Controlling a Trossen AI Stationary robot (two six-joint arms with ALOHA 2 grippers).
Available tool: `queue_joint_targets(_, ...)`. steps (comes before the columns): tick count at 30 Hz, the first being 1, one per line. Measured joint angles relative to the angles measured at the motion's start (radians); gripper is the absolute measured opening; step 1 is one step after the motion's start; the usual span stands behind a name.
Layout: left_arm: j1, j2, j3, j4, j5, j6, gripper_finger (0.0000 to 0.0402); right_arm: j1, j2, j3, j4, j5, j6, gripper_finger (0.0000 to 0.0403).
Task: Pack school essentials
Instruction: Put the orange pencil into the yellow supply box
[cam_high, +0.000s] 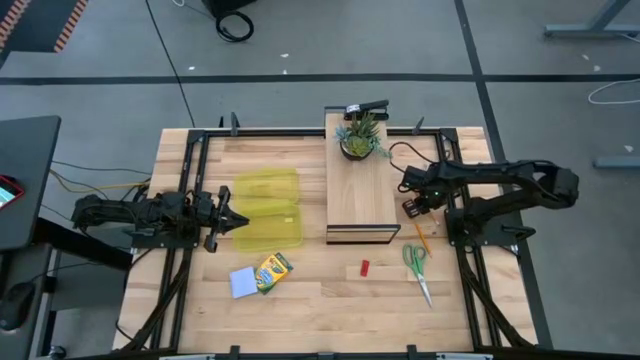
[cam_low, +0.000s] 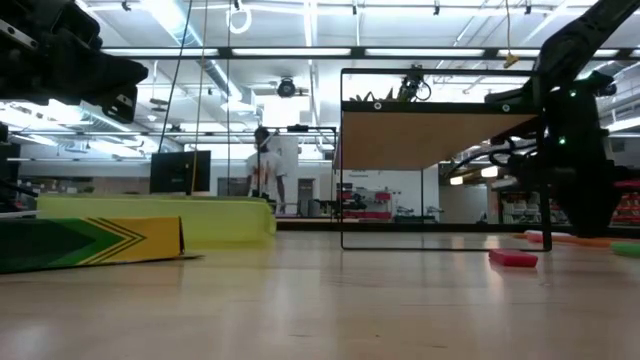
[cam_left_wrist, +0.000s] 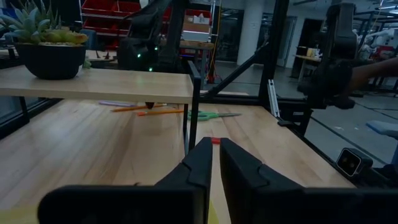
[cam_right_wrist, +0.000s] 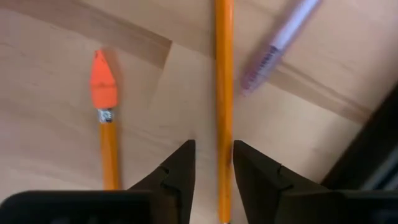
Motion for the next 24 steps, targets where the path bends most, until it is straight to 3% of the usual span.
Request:
queue_joint_targets(6, 0.0, 0.0, 0.0, 0.0, 0.0, 0.0, 0.003, 0.003, 0.049, 0.005, 0.013, -0.041, 0.015, 0.0078)
queue_joint_targets(13, 0.0, 0.0, 0.0, 0.0, 0.0, 0.0, 0.0037, 0.096, 0.015, 0.001, 0.003, -0.059, 0.121, 0.0026)
queue_joint_targets(18, 0.0, 0.0, 0.0, 0.0, 0.0, 0.0, 0.004, 0.189, 0.011, -0.002, -0.007, -0.166, 0.22, 0.0025)
queue_joint_targets(24, 0.0, 0.0, 0.0, 0.0, 0.0, 0.0, 0.0033, 0.327, 0.011, -0.003, -0.007, -0.183, 0.356, 0.0026)
